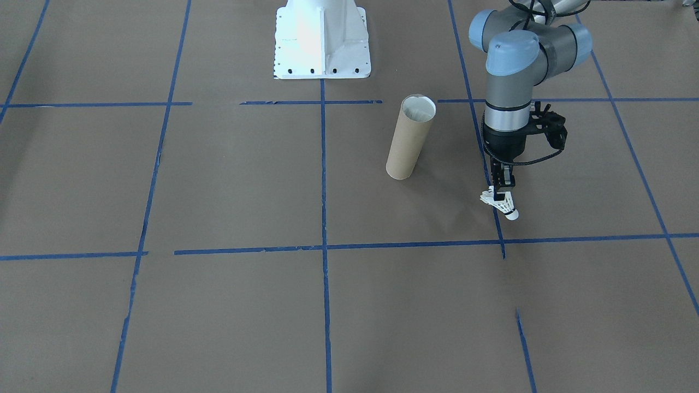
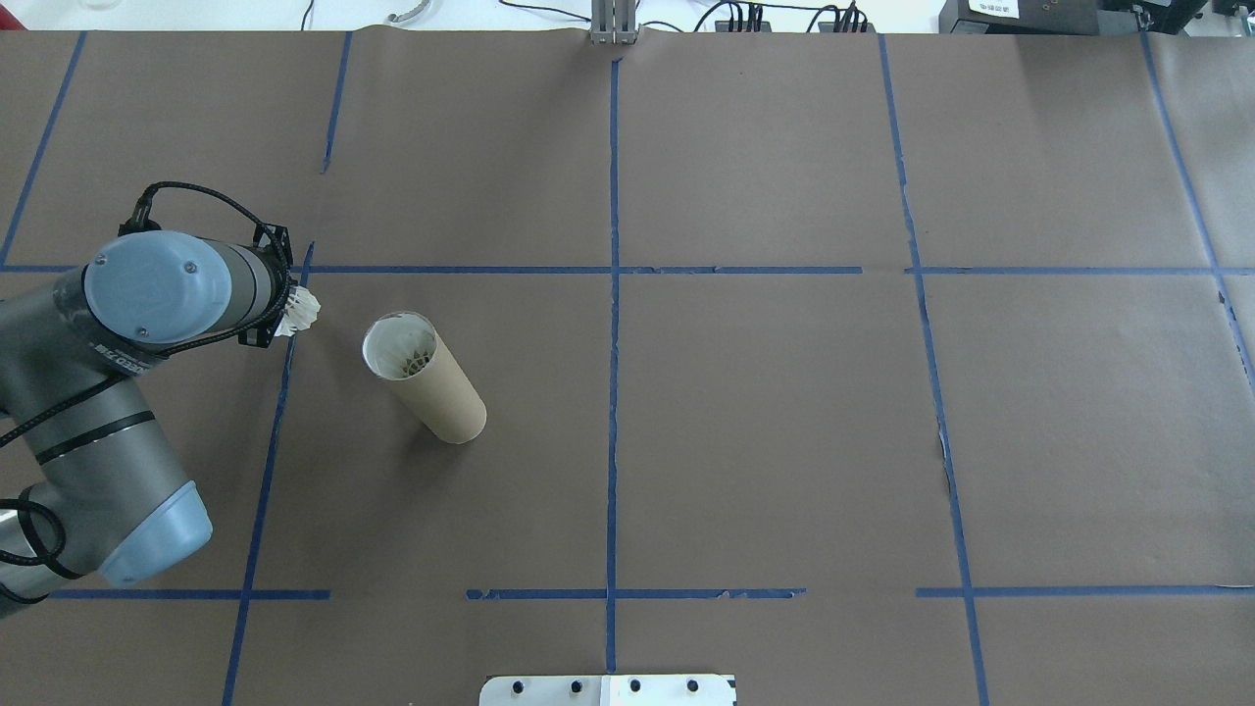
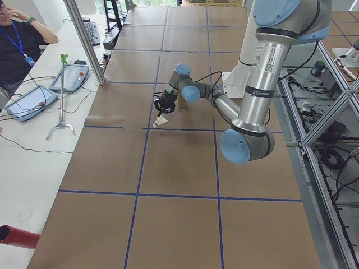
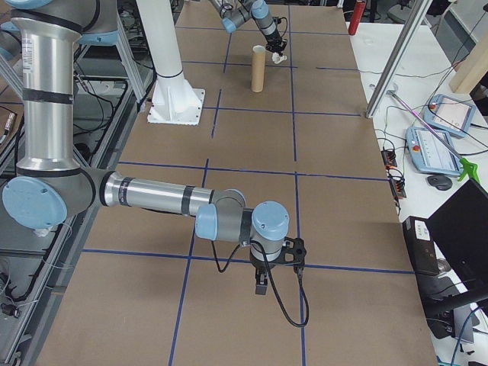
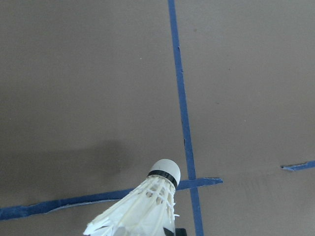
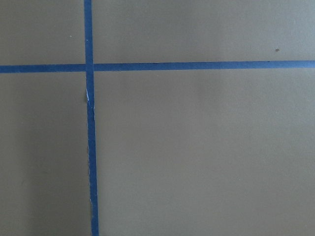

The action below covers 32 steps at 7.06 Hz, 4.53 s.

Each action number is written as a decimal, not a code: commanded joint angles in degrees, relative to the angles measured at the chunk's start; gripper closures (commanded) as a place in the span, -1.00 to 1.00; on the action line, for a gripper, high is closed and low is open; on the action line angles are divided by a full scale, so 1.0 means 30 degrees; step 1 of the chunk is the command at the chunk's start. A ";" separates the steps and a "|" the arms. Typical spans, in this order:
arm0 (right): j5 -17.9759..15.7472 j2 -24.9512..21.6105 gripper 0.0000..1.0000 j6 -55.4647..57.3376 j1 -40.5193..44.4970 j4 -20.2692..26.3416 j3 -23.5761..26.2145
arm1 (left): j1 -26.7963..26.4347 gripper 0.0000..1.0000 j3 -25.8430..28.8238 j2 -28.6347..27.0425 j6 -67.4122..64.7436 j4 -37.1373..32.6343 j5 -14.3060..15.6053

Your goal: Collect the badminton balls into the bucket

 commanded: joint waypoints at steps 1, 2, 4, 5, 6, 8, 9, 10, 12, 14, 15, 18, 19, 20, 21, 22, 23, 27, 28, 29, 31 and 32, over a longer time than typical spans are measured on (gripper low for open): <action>0.0000 -0.0029 -1.00 0.0000 0.0000 0.0000 0.0000 | -0.1224 1.00 -0.0155 -0.0016 0.6305 -0.0252 -0.2633; 0.0029 -0.0029 -1.00 0.0000 0.0000 0.0000 0.0000 | -0.1666 1.00 -0.0127 -0.0017 0.8574 -0.0253 -0.3346; 0.0029 0.0000 -1.00 0.0000 0.0000 0.0000 0.0000 | -0.2516 1.00 -0.0098 0.0012 1.4862 -0.0224 -0.5978; 0.0001 -0.0029 -1.00 0.0000 0.0000 0.0000 0.0000 | -0.2781 1.00 -0.0097 0.0042 1.8173 0.0008 -0.7411; 0.0000 0.0000 -1.00 0.0000 0.0000 0.0000 0.0000 | -0.2812 1.00 -0.0126 0.0187 2.0555 0.0126 -0.8180; 0.0000 0.0000 -1.00 0.0000 0.0000 0.0000 0.0000 | -0.3424 1.00 -0.0359 0.0101 2.4692 0.2081 -1.0109; 0.0029 0.0000 -1.00 0.0000 0.0000 0.0000 0.0000 | -0.3805 1.00 -0.0564 -0.0015 2.6566 0.3193 -1.0295; 0.0001 0.0000 -1.00 0.0000 0.0000 0.0000 0.0000 | -0.3867 1.00 -0.0740 -0.0307 2.8006 0.4828 -1.0326; 0.0000 0.0000 -1.00 0.0000 0.0000 0.0000 0.0000 | -0.3896 1.00 -0.1674 -0.0397 2.8694 0.5721 -1.1458; 0.0000 0.0000 -1.00 0.0000 0.0000 0.0000 0.0000 | -0.5294 1.00 -0.1942 -0.1154 2.8318 0.5811 -1.4294; 0.0000 -0.0029 -1.00 0.0000 0.0000 0.0000 0.0000 | -0.6115 1.00 -0.2146 -0.1507 2.6081 0.5811 -1.6108; 0.0000 0.0000 -1.00 0.0000 0.0000 0.0000 0.0000 | -0.6416 1.00 -0.3612 -0.2325 1.7004 0.5695 -1.6915; 0.0029 -0.0029 -1.00 0.0000 0.0000 0.0000 0.0000 | -0.6358 1.00 -0.3584 -0.2882 1.3844 0.5665 -1.6918; 0.0001 0.0000 -1.00 0.0000 0.0000 0.0000 0.0000 | -0.6358 1.00 -0.3612 -0.3236 1.1115 0.5665 -1.6947; 0.0000 0.0000 -1.00 0.0000 0.0000 0.0000 0.0000 | -0.6358 1.00 -0.3758 -0.3326 0.9956 0.5694 -1.7005; 0.0000 0.0000 -1.00 0.0000 0.0000 0.0000 0.0000 | -0.6358 1.00 -0.3991 -0.3559 0.8611 0.5781 -1.7296; 0.0000 0.0000 -1.00 0.0000 0.0000 0.0000 0.0000 | -0.6329 1.00 -0.4283 -0.3851 0.7031 0.5753 -1.7734; 0.0000 0.0000 -1.00 0.0000 0.0000 0.0000 0.0000 | -0.6095 1.00 -0.3938 -0.4645 0.1985 0.5139 -1.9315; 0.0000 0.0000 -1.00 0.0000 0.0000 0.0000 0.0000 | -0.6065 1.00 -0.3732 -0.4645 0.1019 0.4789 -1.9320; 0.0000 0.0000 -1.00 0.0000 0.0000 0.0000 0.0000 | -0.5688 1.00 -0.3643 -0.4616 0.0748 0.4351 -1.9320; 0.0000 0.0000 -1.00 0.0000 0.0000 0.0000 0.0000 | -0.5215 1.00 -0.3175 -0.4442 -0.0538 0.2949 -1.9349; 0.0029 0.0000 -1.00 0.0000 0.0000 0.0000 0.0000 | -0.5186 1.00 -0.2825 -0.4382 -0.0805 0.2476 -1.9407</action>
